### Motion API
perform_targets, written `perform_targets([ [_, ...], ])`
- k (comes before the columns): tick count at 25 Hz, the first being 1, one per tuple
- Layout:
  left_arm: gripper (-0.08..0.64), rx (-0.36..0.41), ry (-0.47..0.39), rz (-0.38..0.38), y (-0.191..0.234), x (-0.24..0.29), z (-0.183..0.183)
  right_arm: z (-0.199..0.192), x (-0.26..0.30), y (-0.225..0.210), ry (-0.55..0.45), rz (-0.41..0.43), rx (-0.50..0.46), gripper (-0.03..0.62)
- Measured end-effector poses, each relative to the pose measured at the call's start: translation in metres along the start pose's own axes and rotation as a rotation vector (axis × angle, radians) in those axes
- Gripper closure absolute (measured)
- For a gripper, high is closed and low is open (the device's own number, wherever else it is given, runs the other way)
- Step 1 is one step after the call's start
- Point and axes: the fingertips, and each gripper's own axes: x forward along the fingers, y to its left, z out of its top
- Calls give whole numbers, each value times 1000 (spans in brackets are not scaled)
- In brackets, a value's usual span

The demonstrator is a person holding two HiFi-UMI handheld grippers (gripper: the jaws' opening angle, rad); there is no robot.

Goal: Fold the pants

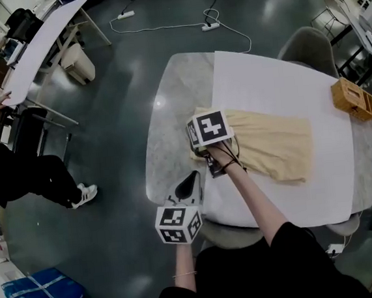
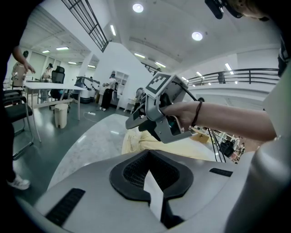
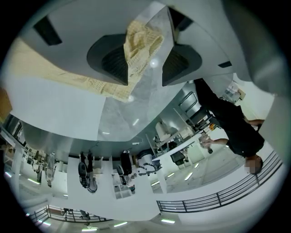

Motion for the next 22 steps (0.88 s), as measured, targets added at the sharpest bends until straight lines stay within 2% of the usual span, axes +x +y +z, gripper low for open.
perform_targets([
  [7,546,24,-18,-13,-7,-2,12,7,-28,0,-61,104,80,401],
  [8,546,28,-21,-15,-9,-1,14,7,-34,-3,-75,125,96,419],
  [10,546,39,-28,-18,-15,-1,18,7,-48,-13,-110,153,121,503],
  [13,546,56,-37,-21,-23,1,25,3,-68,-32,-155,173,142,561],
  [22,546,104,-62,-7,-56,9,42,-26,-123,-94,-256,199,163,577],
])
